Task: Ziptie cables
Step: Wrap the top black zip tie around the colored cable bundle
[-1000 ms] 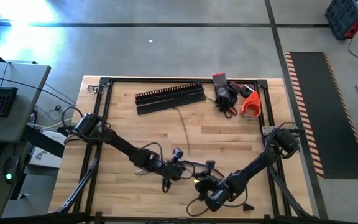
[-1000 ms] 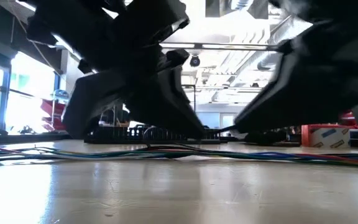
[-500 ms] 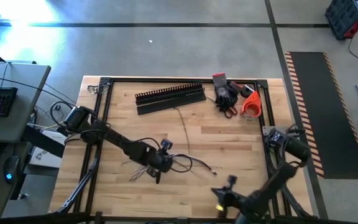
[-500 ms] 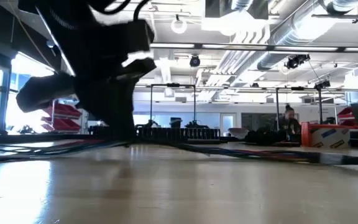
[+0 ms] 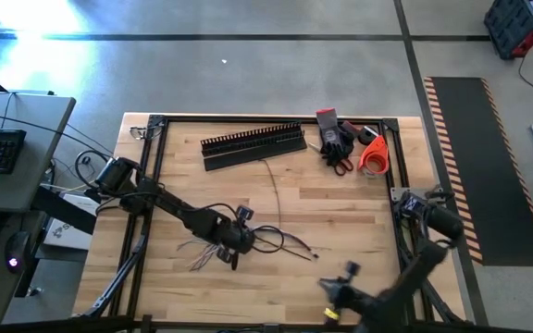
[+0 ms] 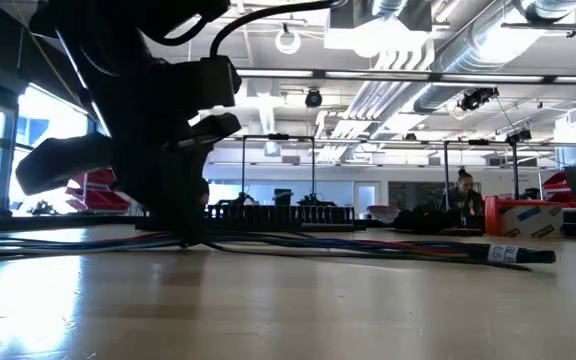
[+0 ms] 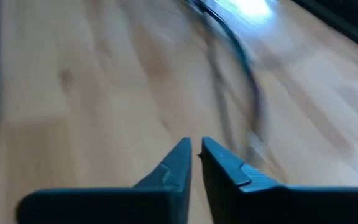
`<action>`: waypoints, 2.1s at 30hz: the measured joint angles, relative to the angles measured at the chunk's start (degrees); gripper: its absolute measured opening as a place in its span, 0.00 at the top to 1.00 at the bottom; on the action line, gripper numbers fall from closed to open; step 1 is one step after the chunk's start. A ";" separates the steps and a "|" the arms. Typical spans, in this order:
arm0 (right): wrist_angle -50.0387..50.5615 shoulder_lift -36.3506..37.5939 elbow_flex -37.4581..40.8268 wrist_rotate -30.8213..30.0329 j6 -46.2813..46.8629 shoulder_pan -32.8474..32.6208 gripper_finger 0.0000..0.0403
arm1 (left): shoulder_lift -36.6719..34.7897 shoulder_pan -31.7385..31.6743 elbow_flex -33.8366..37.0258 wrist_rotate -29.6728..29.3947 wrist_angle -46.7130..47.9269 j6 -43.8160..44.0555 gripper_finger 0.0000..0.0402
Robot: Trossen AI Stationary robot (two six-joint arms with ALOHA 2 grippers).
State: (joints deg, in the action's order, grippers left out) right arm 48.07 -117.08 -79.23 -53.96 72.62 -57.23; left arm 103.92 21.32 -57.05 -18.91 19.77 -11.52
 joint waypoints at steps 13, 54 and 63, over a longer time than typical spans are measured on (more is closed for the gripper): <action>-61.17 -0.99 15.70 13.79 -52.91 25.59 0.60 | -6.59 0.02 -0.55 6.88 -0.05 0.96 1.00; -33.69 -4.71 5.26 8.72 -37.03 19.87 1.00 | -7.88 -1.18 7.42 2.51 -2.49 12.54 1.00; -35.15 -4.17 5.26 19.07 -38.20 21.97 1.00 | -11.43 -1.18 5.19 3.11 6.18 11.43 0.76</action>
State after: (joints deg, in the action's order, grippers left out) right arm 12.91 -121.25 -73.97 -34.89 34.42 -35.26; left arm 92.49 20.14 -51.86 -15.80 25.96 -0.09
